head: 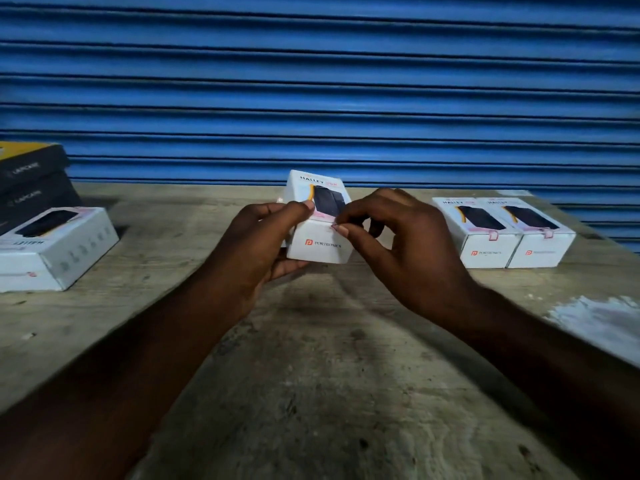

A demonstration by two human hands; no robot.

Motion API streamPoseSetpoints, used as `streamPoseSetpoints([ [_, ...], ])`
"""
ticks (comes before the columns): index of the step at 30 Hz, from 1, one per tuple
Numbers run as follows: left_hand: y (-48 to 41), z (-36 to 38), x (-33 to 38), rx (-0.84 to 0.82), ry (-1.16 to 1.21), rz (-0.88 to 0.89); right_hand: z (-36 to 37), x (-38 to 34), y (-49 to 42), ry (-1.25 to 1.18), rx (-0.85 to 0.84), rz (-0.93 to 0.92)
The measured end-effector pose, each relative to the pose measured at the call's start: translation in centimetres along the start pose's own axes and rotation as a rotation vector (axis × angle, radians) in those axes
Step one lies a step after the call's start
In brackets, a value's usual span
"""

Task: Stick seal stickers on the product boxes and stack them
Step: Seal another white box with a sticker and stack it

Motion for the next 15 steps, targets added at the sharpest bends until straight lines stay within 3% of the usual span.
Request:
streamPoseSetpoints([
  [11,0.3,0.6,-0.1,-0.027,-0.035,-0.018,0.3,-0.9,0.0,0.116,-0.037,-0.056],
  [15,0.2,0.5,-0.1,-0.02,-0.057,-0.019,0.2,-1.4,-0.1,0.282,-0.119,-0.054],
])
Point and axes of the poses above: each hand's wrist, its own y-axis away from the middle knuckle, its own z-axis out of the palm, x = y × z, the point moved 8 cm from there along -y, towards the middle knuckle, and after that the axes turned 12 degrees about -x, right-handed, at the moved point
